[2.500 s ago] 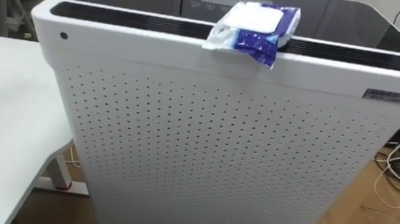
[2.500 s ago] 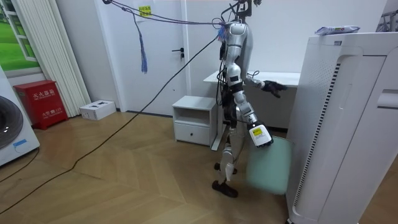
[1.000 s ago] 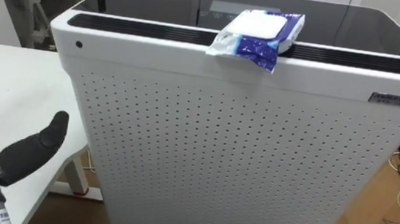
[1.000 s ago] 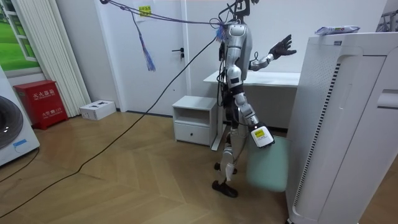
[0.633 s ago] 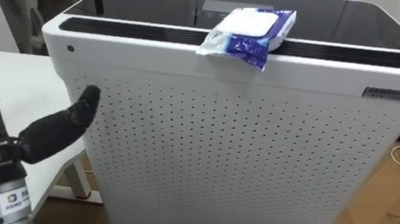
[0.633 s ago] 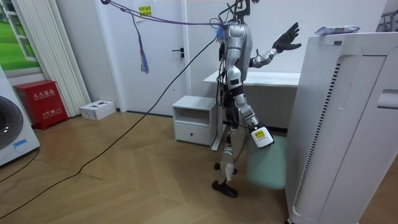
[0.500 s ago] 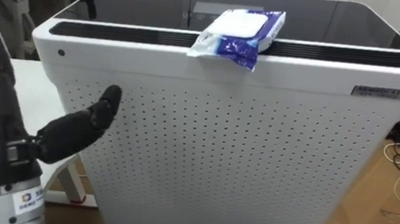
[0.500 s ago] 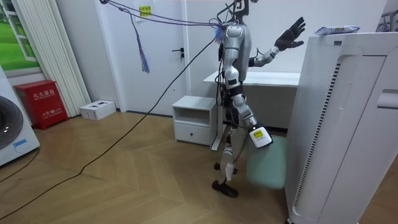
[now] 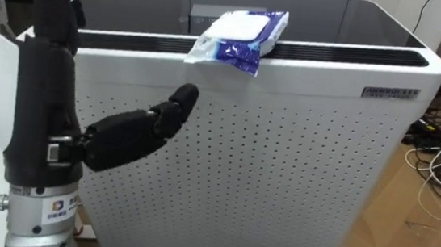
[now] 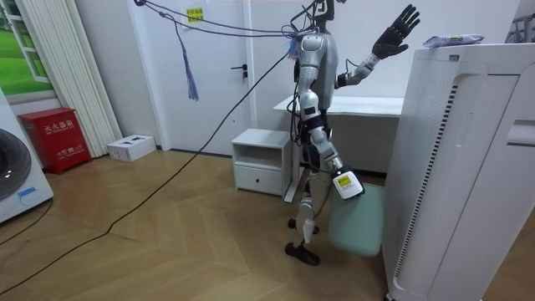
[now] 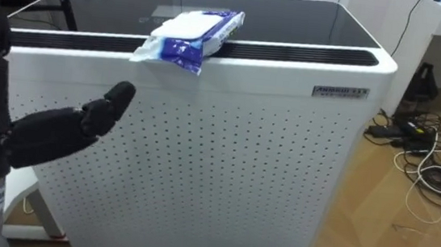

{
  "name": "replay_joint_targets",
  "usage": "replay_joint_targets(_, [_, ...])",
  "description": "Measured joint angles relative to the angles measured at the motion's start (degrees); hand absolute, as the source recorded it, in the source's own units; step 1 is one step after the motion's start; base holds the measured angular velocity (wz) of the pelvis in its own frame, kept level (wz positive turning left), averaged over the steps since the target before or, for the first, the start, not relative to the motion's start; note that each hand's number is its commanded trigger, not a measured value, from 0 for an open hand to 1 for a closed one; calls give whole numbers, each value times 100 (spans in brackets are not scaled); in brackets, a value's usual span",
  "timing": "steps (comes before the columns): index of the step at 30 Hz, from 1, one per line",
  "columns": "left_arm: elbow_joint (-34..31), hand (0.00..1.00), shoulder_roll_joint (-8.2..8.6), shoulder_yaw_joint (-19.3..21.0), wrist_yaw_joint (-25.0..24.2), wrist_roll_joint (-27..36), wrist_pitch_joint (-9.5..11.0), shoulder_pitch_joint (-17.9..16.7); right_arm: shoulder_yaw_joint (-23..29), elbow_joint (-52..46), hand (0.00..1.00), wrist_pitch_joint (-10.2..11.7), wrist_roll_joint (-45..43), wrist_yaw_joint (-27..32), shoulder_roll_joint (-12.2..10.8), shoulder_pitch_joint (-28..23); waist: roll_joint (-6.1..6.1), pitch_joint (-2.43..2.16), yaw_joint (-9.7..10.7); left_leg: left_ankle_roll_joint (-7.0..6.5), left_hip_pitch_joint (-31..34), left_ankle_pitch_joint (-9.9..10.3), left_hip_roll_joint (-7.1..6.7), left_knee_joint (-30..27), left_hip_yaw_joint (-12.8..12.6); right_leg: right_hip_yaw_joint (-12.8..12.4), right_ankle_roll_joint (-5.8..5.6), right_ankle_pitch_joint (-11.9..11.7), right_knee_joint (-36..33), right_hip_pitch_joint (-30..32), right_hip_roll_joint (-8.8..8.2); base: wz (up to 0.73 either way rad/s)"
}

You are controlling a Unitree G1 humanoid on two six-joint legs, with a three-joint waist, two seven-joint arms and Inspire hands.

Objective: Pick garbage

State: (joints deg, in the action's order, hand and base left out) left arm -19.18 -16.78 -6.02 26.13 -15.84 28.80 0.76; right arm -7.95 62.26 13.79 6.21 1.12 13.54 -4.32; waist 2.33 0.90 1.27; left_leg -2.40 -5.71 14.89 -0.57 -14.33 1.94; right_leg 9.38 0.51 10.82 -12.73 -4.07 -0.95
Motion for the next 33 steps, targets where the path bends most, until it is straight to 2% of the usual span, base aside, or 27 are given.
replay_joint_targets(2, [0, 0, -4, -41, -68, 0, 0, 0, -44, 0, 100, 0, 12, -2, 1, 4, 16, -8, 1, 0, -12, 0, 6, 26, -6, -4, -1, 0, 3, -1, 1, -3])
replay_joint_targets(7, [-13, 0, -25, -104, -270, -11, 0, 0, -110, 18, 100, 0, 7, -47, 3, 56, 64, 9, -10, -6, -88, -4, 16, 89, -49, -61, -1, 0, 7, -28, 13, -6])
replay_joint_targets(11, [-13, 0, -56, -87, -386, -231, 0, 22, -106, 18, 100, 0, -29, -99, 4, 61, 44, 27, 5, -6, -88, -4, 21, 94, -78, -63, -1, 0, 5, -30, 15, 0])
replay_joint_targets(15, [-11, 0, -181, -91, -459, -511, -1, 23, -94, 2, 100, 0, -36, -171, 8, 66, 31, 49, 15, -6, -101, -4, 21, 93, -90, -59, -1, 0, 13, -66, 15, 0])
replay_joint_targets(16, [-11, 0, -238, -88, -469, -512, -3, 25, -88, -9, 100, 0, -36, -192, 12, 70, 45, 47, 20, -6, -103, -4, 20, 94, -91, -56, -1, 0, 14, -69, 14, 0])
replay_joint_targets(26, [33, 0, -350, -88, -559, -510, -111, 25, -79, -33, 100, 0, -190, -264, 20, 94, 136, 34, 50, -6, -104, -4, 19, 94, -94, -47, -2, -1, 17, -55, 8, 0])
replay_joint_targets(28, [33, 0, -463, -89, -560, -511, -135, 25, -79, -65, 100, 0, -228, -265, 25, 94, 145, 28, 78, -6, -100, -4, 19, 94, -95, -43, -2, -1, 18, -46, 9, 0])
replay_joint_targets(33, [33, 0, -492, -89, -560, -511, -181, 26, -72, -71, 100, 0, -226, -267, 34, 101, 158, 19, 145, -6, -100, -4, 16, 96, -94, -5, -3, 0, 21, -48, 1, 0])
